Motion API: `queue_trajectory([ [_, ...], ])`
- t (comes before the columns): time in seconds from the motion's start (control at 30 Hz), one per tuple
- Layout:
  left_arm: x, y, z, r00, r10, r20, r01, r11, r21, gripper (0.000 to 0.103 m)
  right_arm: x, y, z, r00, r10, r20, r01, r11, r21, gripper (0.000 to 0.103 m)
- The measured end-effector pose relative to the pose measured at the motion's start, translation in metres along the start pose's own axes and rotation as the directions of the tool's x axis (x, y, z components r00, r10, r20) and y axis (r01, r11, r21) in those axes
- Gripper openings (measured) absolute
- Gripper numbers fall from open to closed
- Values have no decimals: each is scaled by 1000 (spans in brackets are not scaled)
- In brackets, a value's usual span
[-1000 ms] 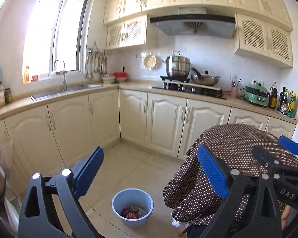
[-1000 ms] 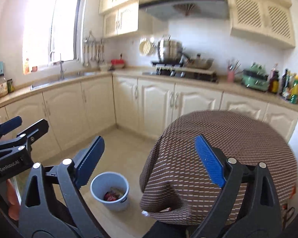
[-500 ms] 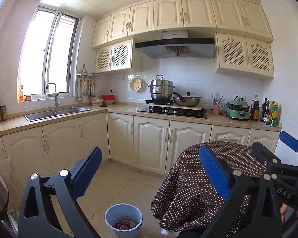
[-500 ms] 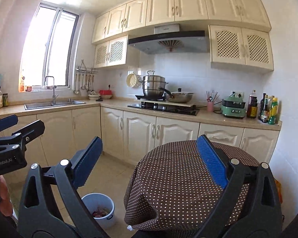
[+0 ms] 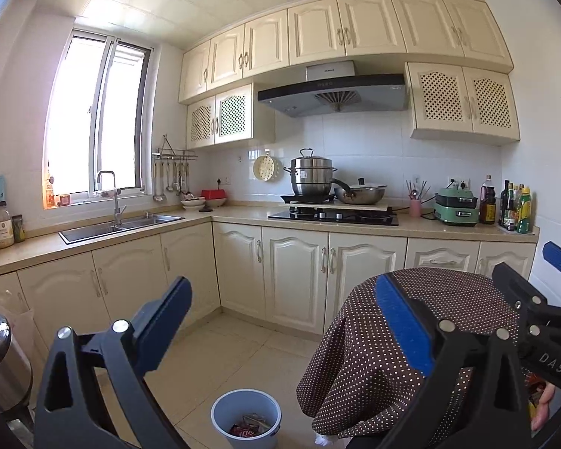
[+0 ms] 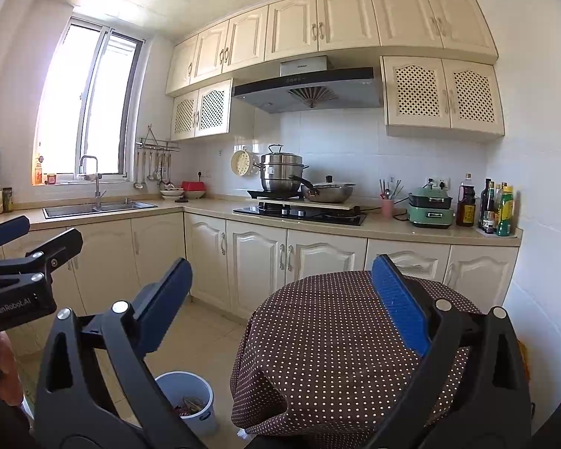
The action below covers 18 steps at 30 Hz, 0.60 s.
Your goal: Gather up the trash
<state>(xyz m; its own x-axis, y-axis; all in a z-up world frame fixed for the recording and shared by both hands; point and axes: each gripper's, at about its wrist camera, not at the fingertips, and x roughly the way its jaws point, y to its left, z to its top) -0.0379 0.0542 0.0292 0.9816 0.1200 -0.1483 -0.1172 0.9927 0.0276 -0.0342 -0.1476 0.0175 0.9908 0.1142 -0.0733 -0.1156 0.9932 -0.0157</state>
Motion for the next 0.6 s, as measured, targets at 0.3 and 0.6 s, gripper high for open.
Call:
queue_trajectory([
  [0.3,2,0,-3,1000,-1,-13,1,1000,-2,97,2,1,0,1000,12,-13,-12,1000,-2,95],
  [0.6,2,3,-4,1000,-5,-18,5,1000,-6,97,5,1,-2,999,23,-25,-23,1000,-3,95],
])
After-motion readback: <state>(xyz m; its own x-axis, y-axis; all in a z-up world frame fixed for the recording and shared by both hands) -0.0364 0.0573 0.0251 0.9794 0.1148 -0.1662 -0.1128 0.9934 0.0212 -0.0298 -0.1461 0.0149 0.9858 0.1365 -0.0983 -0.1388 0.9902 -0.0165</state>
